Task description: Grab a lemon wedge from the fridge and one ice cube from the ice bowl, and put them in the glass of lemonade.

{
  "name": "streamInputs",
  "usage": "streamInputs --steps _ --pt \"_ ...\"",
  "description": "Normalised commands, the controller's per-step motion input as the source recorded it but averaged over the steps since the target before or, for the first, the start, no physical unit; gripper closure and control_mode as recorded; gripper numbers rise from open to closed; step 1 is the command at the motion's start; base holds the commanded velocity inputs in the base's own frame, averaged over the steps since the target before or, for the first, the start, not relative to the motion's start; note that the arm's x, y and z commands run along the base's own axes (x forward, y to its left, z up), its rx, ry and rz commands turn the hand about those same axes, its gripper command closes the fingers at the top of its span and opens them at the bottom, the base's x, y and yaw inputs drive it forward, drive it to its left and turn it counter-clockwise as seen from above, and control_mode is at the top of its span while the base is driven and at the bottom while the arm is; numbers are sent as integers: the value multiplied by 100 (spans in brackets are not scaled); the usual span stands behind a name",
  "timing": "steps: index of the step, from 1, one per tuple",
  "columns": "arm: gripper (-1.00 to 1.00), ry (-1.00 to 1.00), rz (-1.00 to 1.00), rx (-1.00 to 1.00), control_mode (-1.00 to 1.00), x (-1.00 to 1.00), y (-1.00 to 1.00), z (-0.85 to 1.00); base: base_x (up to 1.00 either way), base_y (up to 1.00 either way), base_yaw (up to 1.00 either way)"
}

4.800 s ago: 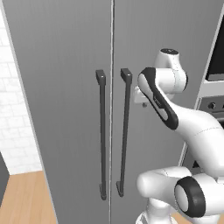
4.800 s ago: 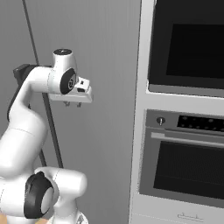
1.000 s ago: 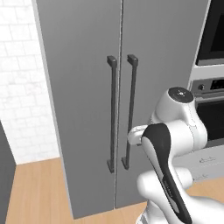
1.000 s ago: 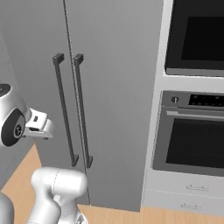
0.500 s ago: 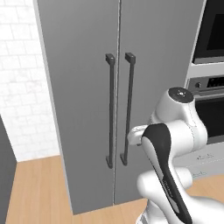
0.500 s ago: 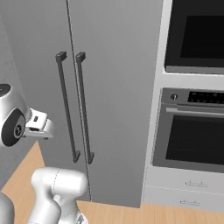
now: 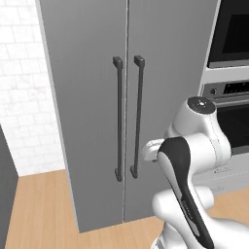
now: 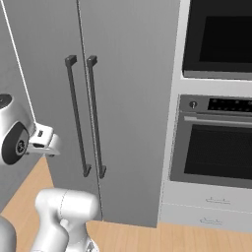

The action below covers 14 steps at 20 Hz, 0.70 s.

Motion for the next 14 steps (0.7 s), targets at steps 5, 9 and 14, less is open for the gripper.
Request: streamInputs --steps 5,9,14 --pt "-100 -14 1 0 -100 0 -8 1 0 0 0" --pt "-100 -18 3 0 -100 -3 -7 17 0 0 0" --pt "-100 -5 -3 -9 -100 -2 0 23 0 0 0"
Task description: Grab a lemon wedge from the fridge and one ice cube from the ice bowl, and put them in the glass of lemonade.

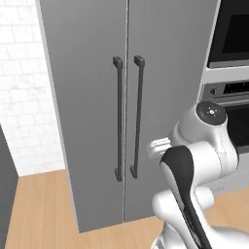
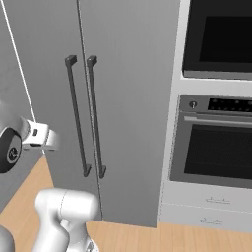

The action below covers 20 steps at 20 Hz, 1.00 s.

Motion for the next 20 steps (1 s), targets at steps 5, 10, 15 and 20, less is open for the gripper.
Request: streamInputs --steps 5,10,15,20 --pt "-100 0 -3 -8 -100 69 0 43 0 0 0" --pt "-100 0 0 1 -100 92 -8 -8 0 0 0" --pt "-100 0 0 4 -100 45 -29 -29 0 0 0" --pt "-100 0 0 -2 -100 29 -3 -5 0 0 0"
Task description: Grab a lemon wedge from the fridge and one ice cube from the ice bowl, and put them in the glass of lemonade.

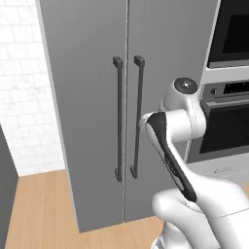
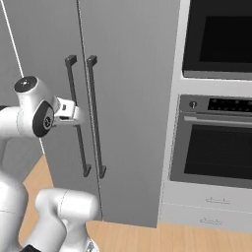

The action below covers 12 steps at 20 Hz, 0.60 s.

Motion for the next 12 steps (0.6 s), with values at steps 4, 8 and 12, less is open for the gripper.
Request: streamInputs --steps 4,8,12 --pt "-100 -2 0 -6 -100 27 0 -16 0 0 0" --pt "-100 -2 0 -4 -100 24 0 -15 0 0 0" --pt "-100 -5 0 -3 -100 23 0 -10 0 0 0"
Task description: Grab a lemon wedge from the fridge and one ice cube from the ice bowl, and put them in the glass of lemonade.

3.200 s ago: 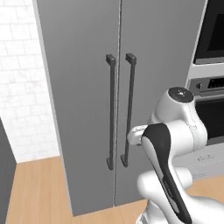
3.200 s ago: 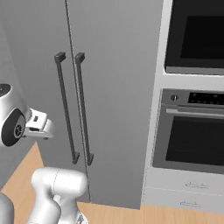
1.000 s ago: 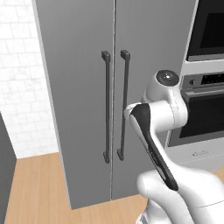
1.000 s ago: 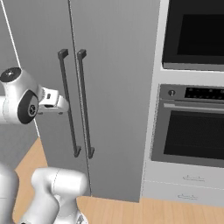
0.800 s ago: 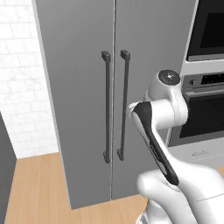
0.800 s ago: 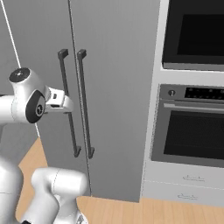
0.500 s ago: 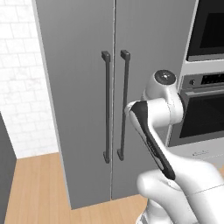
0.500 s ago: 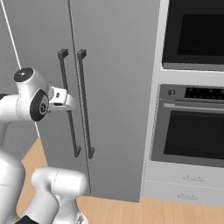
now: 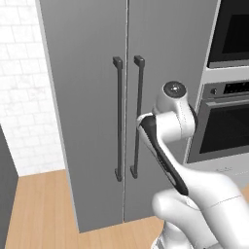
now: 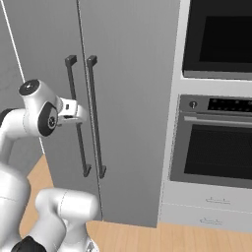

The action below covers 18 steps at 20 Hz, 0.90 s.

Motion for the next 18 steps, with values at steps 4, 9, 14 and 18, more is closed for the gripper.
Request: streamInputs --steps 4,9,14,18 --pt "-100 -9 0 -3 -100 14 0 0 0 0 0" --pt "-100 -2 0 8 -100 30 -4 38 0 0 0" --pt "-100 0 0 12 -100 55 -18 38 0 0 0" --pt "-100 0 0 0 -100 65 0 -9 0 0 0"
